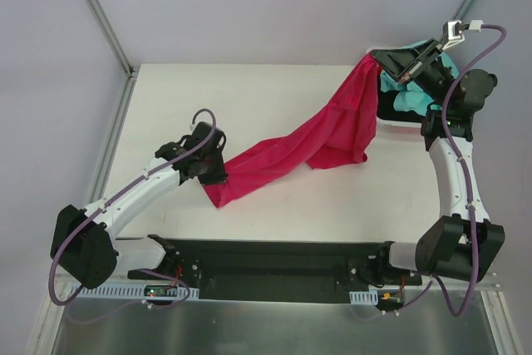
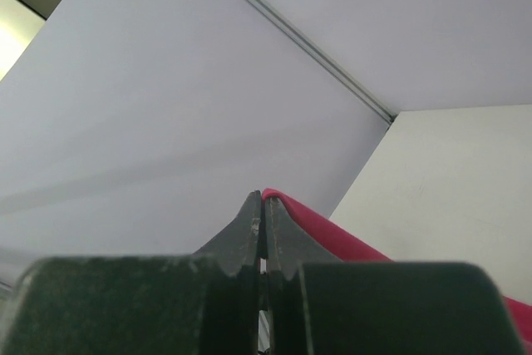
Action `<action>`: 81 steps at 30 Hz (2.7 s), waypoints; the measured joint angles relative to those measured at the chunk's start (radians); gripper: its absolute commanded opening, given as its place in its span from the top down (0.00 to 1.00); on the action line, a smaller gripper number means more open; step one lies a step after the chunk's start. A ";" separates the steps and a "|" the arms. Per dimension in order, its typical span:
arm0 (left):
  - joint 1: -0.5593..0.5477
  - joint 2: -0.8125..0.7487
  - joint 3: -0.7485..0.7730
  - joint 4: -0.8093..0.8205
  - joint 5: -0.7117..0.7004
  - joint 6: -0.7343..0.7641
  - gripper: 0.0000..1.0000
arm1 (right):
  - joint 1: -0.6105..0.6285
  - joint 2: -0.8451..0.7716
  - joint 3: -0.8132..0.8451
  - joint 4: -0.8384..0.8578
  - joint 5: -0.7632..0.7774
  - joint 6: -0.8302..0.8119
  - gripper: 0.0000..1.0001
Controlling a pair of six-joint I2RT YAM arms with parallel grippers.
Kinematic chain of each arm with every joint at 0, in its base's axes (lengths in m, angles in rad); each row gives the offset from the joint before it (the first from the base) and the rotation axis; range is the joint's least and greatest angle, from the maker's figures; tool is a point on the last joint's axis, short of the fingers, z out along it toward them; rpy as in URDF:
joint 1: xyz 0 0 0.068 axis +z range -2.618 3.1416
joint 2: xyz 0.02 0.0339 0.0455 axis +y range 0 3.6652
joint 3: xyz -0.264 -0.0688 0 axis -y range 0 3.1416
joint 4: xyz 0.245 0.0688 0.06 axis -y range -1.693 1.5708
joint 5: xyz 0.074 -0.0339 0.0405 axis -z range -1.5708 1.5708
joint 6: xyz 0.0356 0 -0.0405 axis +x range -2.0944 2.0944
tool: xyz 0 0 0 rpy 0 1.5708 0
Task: Fold and stack the t-shirts
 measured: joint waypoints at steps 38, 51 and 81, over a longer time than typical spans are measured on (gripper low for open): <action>-0.025 0.500 0.199 0.219 -0.014 0.048 0.58 | 0.017 -0.134 -0.038 -0.035 -0.046 0.020 0.99; -0.048 0.555 0.225 0.323 0.040 0.046 0.63 | 0.026 -0.190 -0.008 0.005 -0.053 0.051 0.99; -0.126 0.512 0.213 0.253 -0.034 0.018 1.00 | 0.061 -0.182 -0.013 -0.018 -0.050 0.032 0.99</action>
